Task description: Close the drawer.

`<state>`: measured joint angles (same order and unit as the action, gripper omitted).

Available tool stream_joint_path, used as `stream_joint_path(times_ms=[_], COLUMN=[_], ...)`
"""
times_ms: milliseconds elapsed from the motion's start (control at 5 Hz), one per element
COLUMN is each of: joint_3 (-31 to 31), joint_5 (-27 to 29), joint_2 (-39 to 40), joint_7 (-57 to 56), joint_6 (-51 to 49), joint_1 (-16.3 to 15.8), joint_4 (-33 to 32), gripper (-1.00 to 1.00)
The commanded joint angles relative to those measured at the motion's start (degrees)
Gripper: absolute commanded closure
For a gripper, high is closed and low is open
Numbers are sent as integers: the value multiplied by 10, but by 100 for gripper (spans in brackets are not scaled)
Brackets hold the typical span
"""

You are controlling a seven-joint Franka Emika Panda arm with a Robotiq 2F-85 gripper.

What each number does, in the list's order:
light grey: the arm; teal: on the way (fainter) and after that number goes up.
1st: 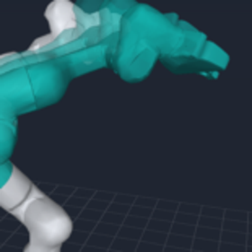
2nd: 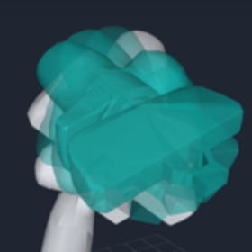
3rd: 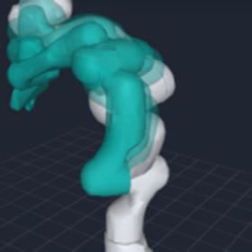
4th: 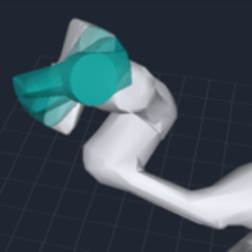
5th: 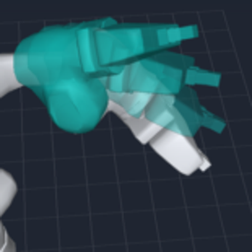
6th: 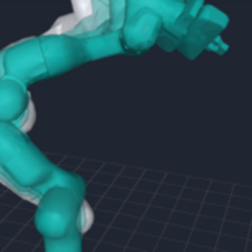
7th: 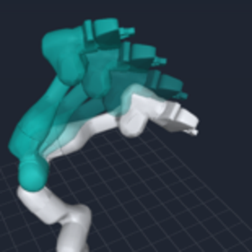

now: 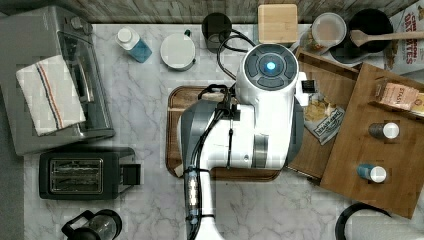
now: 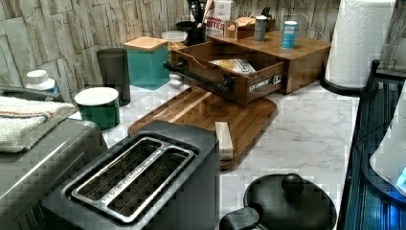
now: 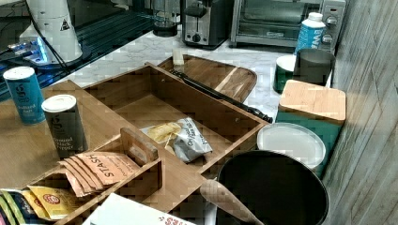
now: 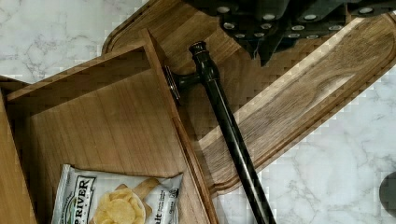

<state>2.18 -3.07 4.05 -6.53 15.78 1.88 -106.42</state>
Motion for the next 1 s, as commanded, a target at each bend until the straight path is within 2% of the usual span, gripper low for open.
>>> stream_joint_path(times_ms=[200, 400, 800, 1000], joint_3=[0, 3, -18, -24], joint_5=[-1, -1, -22, -15], joint_2=[0, 0, 41, 81], joint_7=[0, 0, -56, -81], joint_6=[0, 0, 110, 144], joint_1=[0, -3, -16, -20], joint_4=[-7, -7, -36, -17], gripper=[100, 100, 100, 100])
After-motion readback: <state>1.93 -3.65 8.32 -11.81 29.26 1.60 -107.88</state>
